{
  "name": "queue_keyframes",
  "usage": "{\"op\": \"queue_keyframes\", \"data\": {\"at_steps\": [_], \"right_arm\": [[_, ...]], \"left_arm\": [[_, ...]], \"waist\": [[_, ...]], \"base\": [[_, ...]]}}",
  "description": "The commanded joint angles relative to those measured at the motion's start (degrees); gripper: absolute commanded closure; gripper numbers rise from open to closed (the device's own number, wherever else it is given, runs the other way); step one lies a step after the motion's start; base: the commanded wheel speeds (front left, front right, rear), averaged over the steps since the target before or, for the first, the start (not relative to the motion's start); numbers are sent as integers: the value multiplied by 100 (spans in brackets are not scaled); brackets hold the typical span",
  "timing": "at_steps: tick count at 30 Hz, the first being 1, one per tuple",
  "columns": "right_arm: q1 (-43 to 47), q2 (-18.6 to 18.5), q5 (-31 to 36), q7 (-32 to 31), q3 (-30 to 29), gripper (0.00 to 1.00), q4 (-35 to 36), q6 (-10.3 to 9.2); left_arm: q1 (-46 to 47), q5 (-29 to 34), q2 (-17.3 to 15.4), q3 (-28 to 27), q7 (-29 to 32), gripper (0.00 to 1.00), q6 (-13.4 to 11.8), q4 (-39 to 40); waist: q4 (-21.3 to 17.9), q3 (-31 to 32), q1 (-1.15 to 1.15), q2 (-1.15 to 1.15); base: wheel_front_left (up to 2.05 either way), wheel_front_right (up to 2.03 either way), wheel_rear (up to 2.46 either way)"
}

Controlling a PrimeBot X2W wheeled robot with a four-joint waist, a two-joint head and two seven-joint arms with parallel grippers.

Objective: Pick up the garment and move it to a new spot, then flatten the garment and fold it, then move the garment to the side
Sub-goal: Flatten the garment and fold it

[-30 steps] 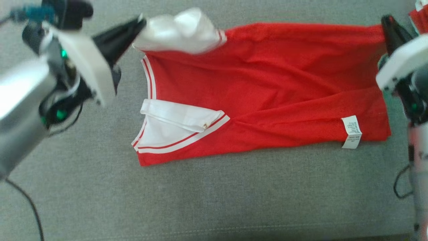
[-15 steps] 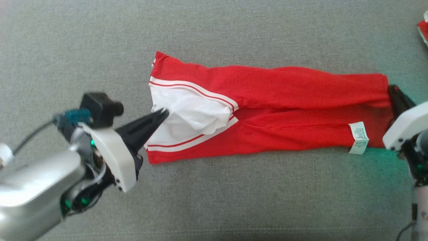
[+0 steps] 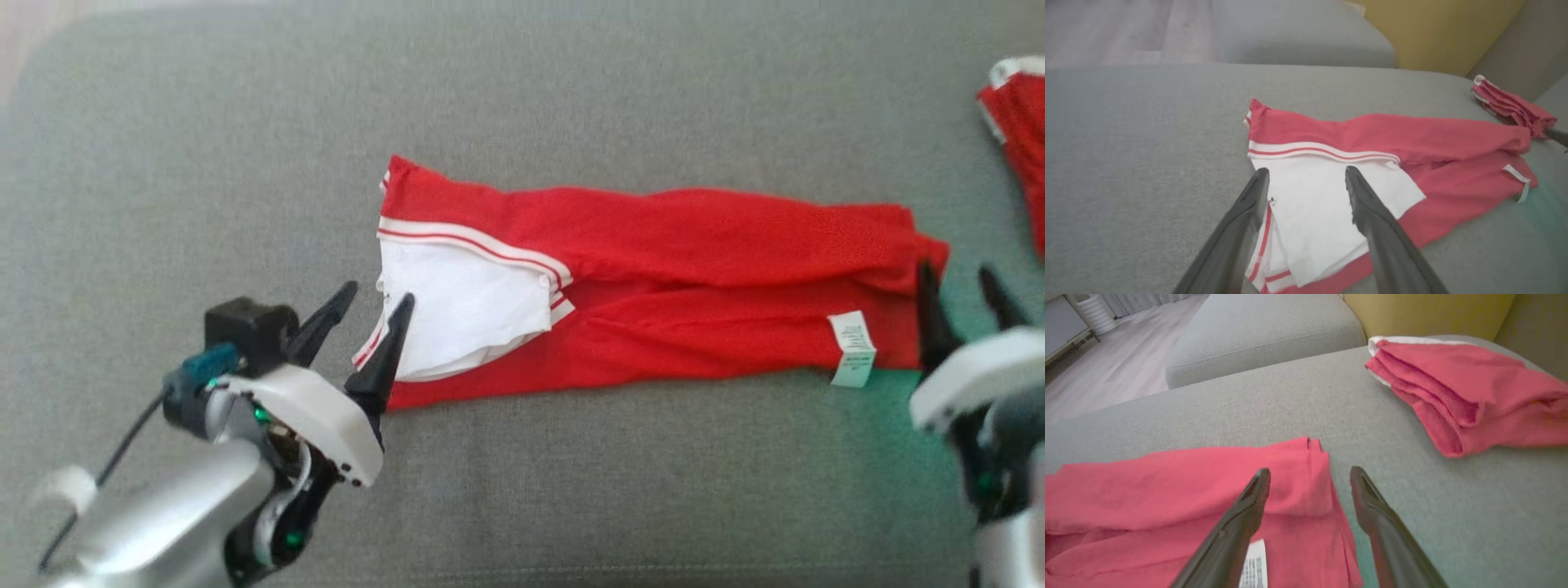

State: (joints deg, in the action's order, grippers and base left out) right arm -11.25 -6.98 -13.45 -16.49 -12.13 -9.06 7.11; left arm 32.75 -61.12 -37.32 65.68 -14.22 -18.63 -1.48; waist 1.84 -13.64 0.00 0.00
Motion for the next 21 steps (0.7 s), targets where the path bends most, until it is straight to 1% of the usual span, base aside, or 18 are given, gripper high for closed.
{"op": "queue_keyframes", "data": {"at_steps": [1,3,4,6,8,12,15,21], "right_arm": [[107,38,13,124,56,0,143,37],[275,172,-14,282,-21,0,73,37],[434,265,-56,398,-102,0,-19,37],[549,327,-109,488,-194,0,-133,37],[593,365,-205,579,-314,0,-275,37],[483,396,-293,676,-625,0,-636,37],[262,401,-259,704,-877,0,-966,37],[-314,341,51,611,-1382,0,-1697,37]], "left_arm": [[-89,201,-42,-526,-73,0,-132,140],[-586,566,178,-1036,-75,0,-325,187],[-1106,965,444,-1559,-75,0,-480,235],[-1598,1416,727,-2029,-76,0,-564,302],[-2055,1797,1033,-2431,-76,0,-580,353],[-2696,2590,1555,-3001,-77,0,-468,432],[-3002,3053,1881,-3280,-77,0,-334,487],[-3250,3832,2216,-3637,-77,0,-55,527]], "waist": [[-22,229,0,0],[-26,394,0,0],[-12,547,0,0],[20,672,0,0],[77,774,0,0],[279,926,0,0],[483,967,0,0],[843,887,0,0]], "base": [[0,0,0],[0,0,0],[0,0,0],[0,0,0],[0,0,0],[0,0,0],[0,0,0],[0,0,0]]}}
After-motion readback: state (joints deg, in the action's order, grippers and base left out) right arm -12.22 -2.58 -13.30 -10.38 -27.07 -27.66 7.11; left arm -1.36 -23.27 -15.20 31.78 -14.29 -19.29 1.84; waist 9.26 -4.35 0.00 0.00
